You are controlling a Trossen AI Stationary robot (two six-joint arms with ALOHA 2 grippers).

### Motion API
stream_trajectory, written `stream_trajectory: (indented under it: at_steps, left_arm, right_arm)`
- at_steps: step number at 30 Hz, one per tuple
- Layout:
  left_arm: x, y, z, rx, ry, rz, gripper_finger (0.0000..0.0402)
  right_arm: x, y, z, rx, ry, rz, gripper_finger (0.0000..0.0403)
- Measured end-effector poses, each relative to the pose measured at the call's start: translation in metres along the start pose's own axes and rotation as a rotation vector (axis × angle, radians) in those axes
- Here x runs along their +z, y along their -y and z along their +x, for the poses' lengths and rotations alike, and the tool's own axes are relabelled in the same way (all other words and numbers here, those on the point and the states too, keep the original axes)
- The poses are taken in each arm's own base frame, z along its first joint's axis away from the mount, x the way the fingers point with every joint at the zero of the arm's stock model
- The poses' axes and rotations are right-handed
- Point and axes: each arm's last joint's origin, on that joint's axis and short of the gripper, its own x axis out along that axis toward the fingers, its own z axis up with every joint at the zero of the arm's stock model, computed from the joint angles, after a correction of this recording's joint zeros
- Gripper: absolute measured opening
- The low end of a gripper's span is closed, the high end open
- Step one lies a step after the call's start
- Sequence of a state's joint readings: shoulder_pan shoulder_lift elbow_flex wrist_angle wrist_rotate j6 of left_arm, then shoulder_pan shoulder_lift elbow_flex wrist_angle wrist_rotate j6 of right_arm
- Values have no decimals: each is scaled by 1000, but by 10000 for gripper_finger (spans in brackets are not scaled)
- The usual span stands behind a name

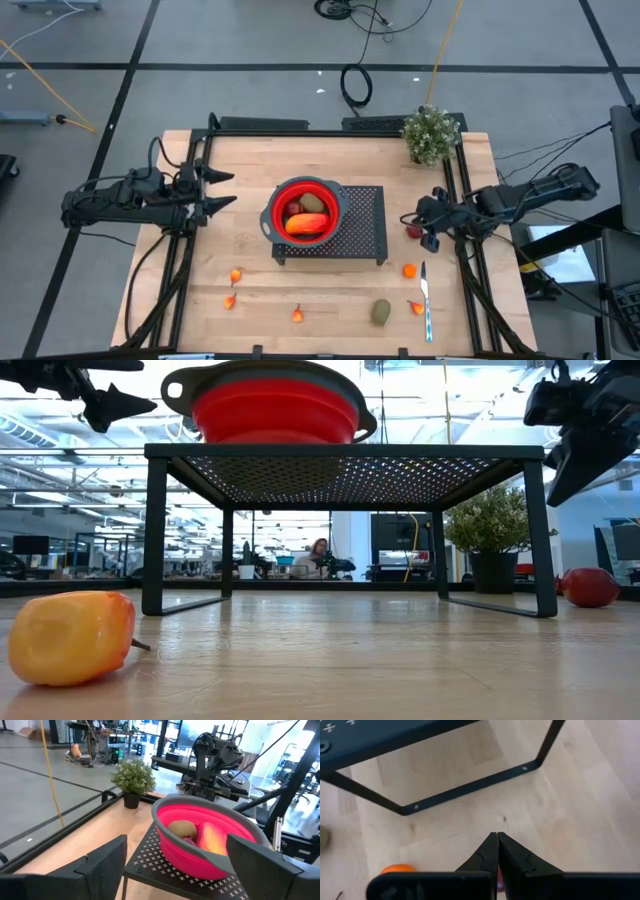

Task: Pick & Place Fruit
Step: Put the red pomegranate into the red strainer bowl on the shelf

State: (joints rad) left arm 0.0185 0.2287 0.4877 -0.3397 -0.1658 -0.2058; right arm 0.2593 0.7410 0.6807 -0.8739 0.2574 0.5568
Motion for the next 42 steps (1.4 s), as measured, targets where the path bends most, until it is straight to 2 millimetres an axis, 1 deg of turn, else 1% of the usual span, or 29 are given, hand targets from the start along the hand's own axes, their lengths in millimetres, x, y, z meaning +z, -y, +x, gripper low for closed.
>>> stream_trajectory:
  at_steps: [3,7,15,17,18,21,26,33,37,42]
  left_arm:
    - [0,0,0,0,0,23,287]
    - [0,0,0,0,0,71,206]
    - [0,0,0,-1,-2,171,34]
    - [0,0,0,0,-5,199,9]
    - [-1,0,0,0,-7,205,9]
    - [-1,0,0,1,-9,207,28]
    - [-1,0,0,1,-9,203,54]
    - [-1,0,0,1,-8,202,58]
    - [-2,0,0,2,-20,237,58]
    - [-5,-1,0,4,-51,234,58]
  right_arm:
    - [1,2,1,3,-7,16,1]
    - [1,3,1,59,-47,39,19]
    - [4,7,2,58,-55,79,90]
    - [4,8,3,53,-54,87,110]
    - [4,9,3,51,-53,90,120]
    - [4,11,3,40,-64,79,144]
    - [0,15,3,8,-110,77,166]
    - [-2,14,7,7,-171,28,180]
    - [-2,13,10,1,-189,5,187]
    - [-2,13,10,3,-191,-21,184]
